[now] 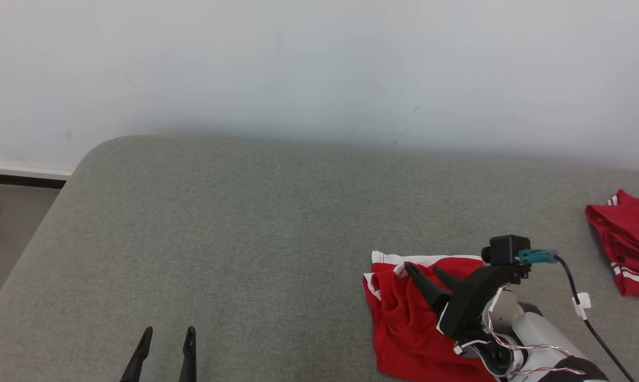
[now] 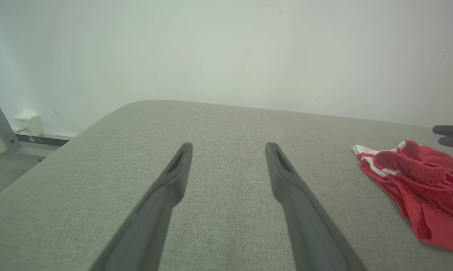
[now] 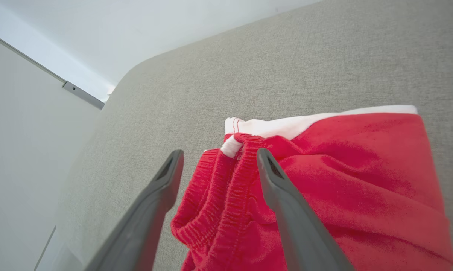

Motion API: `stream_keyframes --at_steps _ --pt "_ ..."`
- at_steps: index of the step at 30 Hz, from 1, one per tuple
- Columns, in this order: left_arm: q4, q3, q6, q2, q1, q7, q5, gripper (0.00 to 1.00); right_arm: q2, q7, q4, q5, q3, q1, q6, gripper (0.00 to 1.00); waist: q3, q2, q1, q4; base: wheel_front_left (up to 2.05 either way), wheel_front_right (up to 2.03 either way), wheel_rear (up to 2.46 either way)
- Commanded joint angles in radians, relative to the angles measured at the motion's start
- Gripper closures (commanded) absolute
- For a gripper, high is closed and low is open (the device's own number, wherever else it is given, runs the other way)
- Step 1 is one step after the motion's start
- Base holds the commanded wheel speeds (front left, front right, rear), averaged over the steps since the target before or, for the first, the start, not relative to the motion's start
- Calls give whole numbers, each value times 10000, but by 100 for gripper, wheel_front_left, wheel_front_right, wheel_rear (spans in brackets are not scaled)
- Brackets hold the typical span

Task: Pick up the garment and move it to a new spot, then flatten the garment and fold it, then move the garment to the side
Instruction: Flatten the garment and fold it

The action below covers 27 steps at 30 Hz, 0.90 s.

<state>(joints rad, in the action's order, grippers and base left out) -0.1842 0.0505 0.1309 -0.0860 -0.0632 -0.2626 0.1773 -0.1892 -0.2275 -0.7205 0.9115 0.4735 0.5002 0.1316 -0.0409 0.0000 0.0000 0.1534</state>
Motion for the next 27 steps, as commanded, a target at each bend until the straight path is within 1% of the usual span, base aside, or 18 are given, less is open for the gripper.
stream_keyframes --at_steps 1,5,10,13,15,18,22,24,27 --pt "26 -88 -15 -32 -125 -27 -27 0 -189 331 262 -14 -4 -179 -26 0 -64 0 0 -162 0 0 0" --pt "161 -222 -15 -22 -183 -27 -137 0 -583 1225 1025 63 -118 -412 -26 0 -122 0 0 -476 0 0 0" --pt "328 -484 -17 8 -243 -27 -206 0 -1166 2635 1810 -334 -386 -725 -26 0 -115 0 0 -951 0 0 0" --pt "451 -692 -19 36 -305 -27 -263 0 -1281 3455 2093 -358 -735 -1044 -26 0 -97 0 0 -1265 0 0 0" --pt "609 -922 -28 58 -348 -27 -306 0 -1466 4174 2374 -691 -889 -1379 -26 0 -80 0 0 -1577 0 0 0" --pt "645 -1085 -36 79 -364 -27 -317 0 -1539 4494 2526 -941 -1014 -1641 -26 0 -69 0 0 -1768 0 0 0" --pt "785 -1365 -60 125 -362 -27 -368 0 -1648 4842 2951 -1608 -1349 -2216 -26 0 -50 0 0 -2078 0 0 0" --pt "843 -1468 -69 145 -361 -27 -421 0 -1676 4900 3198 -2126 -1522 -2504 -26 0 -32 0 0 -2194 0 0 0" --pt "894 -1577 -49 129 -354 -27 -475 0 -1395 4925 3695 -2669 -2024 -2960 -26 0 -8 0 0 -2315 0 0 0"
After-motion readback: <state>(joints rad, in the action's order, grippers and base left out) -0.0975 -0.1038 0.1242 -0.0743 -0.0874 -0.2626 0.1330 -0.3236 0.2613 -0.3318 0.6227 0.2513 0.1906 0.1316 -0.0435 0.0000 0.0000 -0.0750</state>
